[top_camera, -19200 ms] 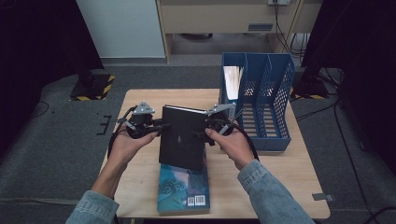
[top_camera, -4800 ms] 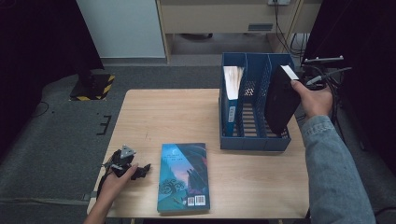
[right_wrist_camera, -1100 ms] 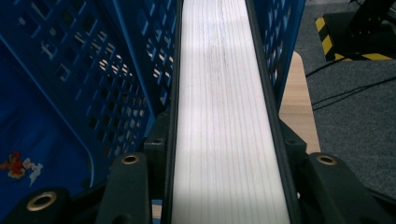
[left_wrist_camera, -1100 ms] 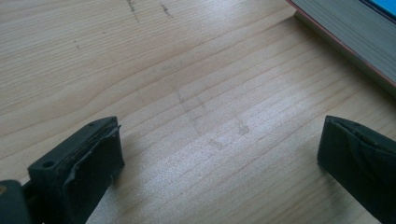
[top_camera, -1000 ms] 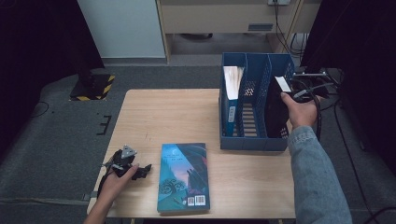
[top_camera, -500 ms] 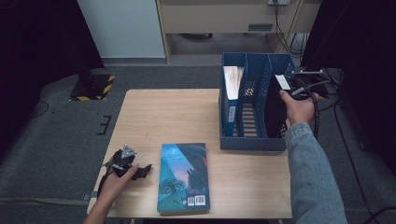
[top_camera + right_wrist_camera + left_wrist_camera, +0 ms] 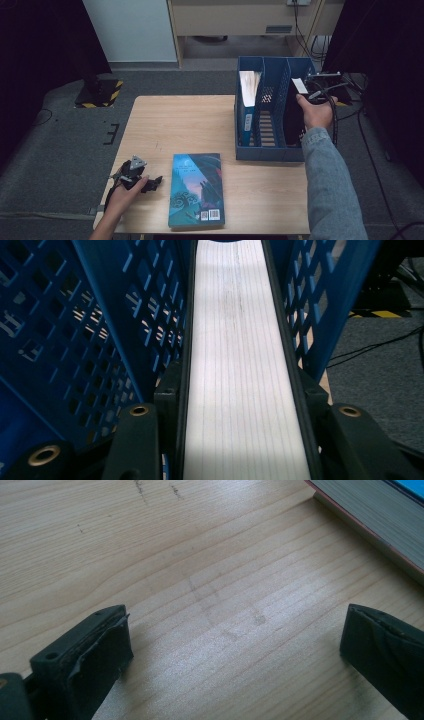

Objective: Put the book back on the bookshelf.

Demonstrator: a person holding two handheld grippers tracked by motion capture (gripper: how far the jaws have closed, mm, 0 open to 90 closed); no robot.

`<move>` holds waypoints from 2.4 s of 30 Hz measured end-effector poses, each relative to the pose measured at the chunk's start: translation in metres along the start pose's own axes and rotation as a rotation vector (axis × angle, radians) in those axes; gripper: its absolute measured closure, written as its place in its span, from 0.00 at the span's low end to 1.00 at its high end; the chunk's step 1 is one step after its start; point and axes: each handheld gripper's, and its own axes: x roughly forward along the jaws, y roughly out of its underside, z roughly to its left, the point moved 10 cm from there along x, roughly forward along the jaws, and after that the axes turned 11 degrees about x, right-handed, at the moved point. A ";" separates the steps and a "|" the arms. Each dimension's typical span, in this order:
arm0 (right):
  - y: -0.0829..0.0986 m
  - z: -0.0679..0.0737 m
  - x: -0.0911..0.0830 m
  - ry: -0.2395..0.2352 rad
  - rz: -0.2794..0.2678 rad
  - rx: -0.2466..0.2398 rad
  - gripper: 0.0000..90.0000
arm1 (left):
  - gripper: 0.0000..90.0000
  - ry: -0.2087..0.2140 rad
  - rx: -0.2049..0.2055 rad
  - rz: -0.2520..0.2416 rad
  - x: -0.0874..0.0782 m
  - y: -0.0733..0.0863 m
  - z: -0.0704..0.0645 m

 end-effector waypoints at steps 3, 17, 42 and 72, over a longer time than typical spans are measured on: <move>0.000 0.000 0.002 0.006 -0.002 -0.010 0.59 | 0.00 0.000 -0.001 0.000 0.000 0.000 0.000; 0.001 0.002 0.006 0.007 -0.025 0.006 0.58 | 0.00 0.001 0.000 0.000 0.000 0.000 0.000; 0.008 0.018 -0.020 -0.081 -0.010 -0.067 0.44 | 0.00 0.002 -0.002 -0.003 0.001 -0.001 -0.001; 0.021 0.016 -0.040 -0.171 -0.061 -0.040 0.12 | 0.00 0.004 0.005 0.002 0.001 -0.001 -0.001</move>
